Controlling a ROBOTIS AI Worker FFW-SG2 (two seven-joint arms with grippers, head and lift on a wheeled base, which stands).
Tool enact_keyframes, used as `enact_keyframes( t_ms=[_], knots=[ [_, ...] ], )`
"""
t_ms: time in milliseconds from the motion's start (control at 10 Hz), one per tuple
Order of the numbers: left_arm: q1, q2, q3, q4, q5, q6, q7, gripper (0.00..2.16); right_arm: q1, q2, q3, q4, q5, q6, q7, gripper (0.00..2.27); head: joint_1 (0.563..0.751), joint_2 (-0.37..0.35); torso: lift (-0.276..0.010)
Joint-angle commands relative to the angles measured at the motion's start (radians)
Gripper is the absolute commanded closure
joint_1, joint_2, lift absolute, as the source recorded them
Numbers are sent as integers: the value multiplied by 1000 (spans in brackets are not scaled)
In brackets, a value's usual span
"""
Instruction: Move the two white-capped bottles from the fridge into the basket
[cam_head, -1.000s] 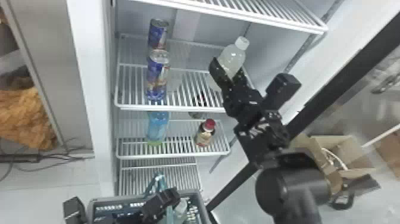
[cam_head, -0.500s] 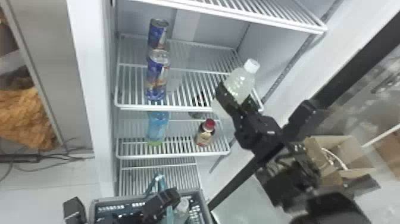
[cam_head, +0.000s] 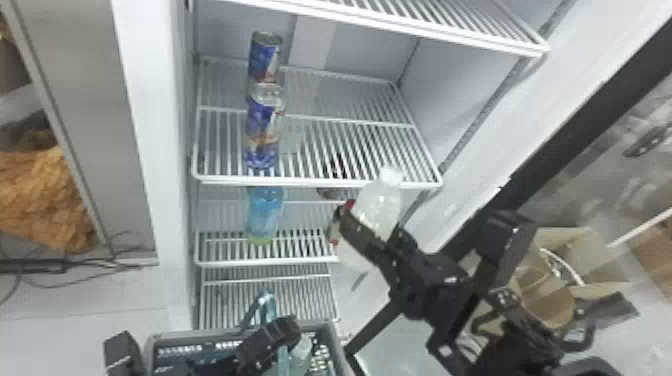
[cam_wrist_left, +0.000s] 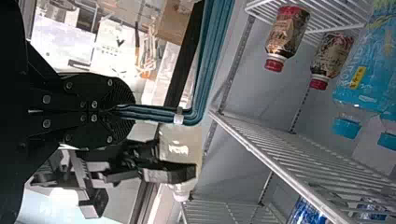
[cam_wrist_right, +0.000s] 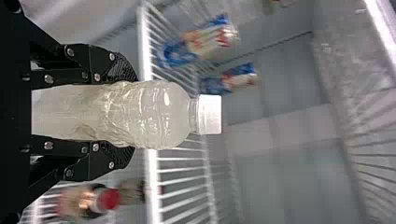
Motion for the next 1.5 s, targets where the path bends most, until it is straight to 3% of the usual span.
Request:
enact_keyframes(
  t_ms=[0, 300, 600, 1100, 1400],
  knots=[
    [2, 0, 4, 0, -2, 0, 0, 1159, 28, 8, -15, -22, 0, 87, 16, 911, 695, -350, 0],
    [7, 0, 8, 0, -4, 2, 0, 1161, 47, 12, -71, -112, 52, 399, 80, 911, 695, -350, 0],
    [5, 0, 10, 0, -4, 2, 1, 1159, 10, 6, -87, -142, 40, 664, 105, 911, 695, -350, 0],
    [5, -3, 14, 0, -8, 2, 1, 1161, -46, -26, -33, -24, -124, 742, 117, 911, 695, -350, 0],
    [5, -3, 16, 0, -8, 2, 0, 1159, -71, -35, -5, 23, -122, 762, 117, 909, 695, -350, 0]
  ],
)
